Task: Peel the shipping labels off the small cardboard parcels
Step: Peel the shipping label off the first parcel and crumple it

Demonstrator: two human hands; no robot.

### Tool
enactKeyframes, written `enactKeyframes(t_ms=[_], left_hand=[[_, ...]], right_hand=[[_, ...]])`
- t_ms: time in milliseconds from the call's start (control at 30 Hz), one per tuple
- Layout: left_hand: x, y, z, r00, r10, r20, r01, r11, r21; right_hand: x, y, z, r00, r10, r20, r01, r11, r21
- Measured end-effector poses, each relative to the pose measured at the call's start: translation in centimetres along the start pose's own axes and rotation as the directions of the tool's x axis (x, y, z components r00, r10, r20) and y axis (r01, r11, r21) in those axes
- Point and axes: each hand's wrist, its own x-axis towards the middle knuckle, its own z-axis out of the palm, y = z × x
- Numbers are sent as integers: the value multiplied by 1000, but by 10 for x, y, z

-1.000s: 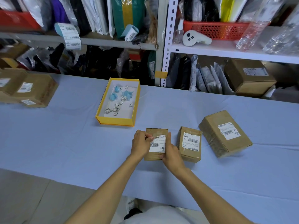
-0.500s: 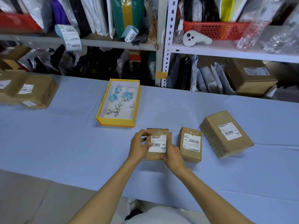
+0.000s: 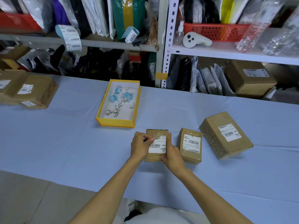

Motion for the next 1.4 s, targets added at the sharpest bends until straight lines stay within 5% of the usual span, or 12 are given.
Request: enactKeyframes(t_ms=[1033, 1400], left_hand=[[7, 2, -6, 983, 19, 182, -57, 977, 206], [-4, 0, -8, 984, 121, 131, -98, 981, -169]], right_hand=[[2, -1, -5, 999, 6, 49, -10, 996, 85], [5, -3, -8, 998, 27, 63, -33, 994, 103]])
